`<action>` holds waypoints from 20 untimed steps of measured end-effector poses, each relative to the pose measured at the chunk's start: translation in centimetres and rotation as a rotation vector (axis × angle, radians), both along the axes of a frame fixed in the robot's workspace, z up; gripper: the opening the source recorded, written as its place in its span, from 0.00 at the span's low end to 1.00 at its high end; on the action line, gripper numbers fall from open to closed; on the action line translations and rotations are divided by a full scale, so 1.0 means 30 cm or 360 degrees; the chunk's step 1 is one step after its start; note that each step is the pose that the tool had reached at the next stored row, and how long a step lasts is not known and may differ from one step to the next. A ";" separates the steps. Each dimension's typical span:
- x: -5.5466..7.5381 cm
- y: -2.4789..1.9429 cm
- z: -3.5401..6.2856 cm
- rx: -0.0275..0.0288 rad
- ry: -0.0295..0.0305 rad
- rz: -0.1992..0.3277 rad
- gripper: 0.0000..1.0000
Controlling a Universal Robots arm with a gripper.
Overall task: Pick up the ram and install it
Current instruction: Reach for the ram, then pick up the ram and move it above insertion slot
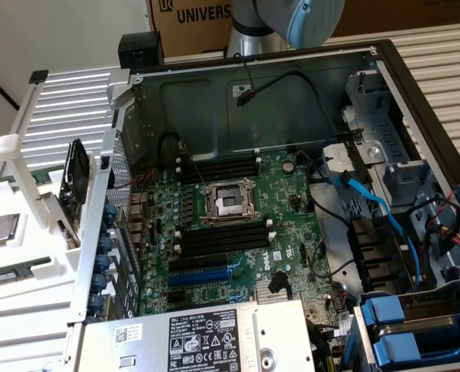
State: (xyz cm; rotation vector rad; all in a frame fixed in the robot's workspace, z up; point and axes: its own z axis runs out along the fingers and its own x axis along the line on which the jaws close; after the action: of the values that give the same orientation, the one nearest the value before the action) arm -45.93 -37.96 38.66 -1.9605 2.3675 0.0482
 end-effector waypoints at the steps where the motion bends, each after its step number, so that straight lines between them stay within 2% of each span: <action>1: 0.000 0.000 0.000 0.00000 -0.00001 0.0000 0.11; 13: 0.000 0.000 0.000 0.00000 0.00000 0.0000 0.11; 15: -0.017 -0.001 0.000 0.00002 -0.00037 0.0000 0.11; 17: -0.027 -0.002 -0.001 0.00001 -0.00030 0.0000 0.11; 18: -0.028 -0.003 -0.002 0.00001 0.00014 0.0000 0.11; 20: -0.029 -0.004 -0.005 -0.00004 0.00240 0.0001 0.11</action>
State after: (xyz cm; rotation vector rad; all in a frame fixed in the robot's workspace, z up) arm -46.79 -38.07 38.52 -1.9679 2.3763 0.0630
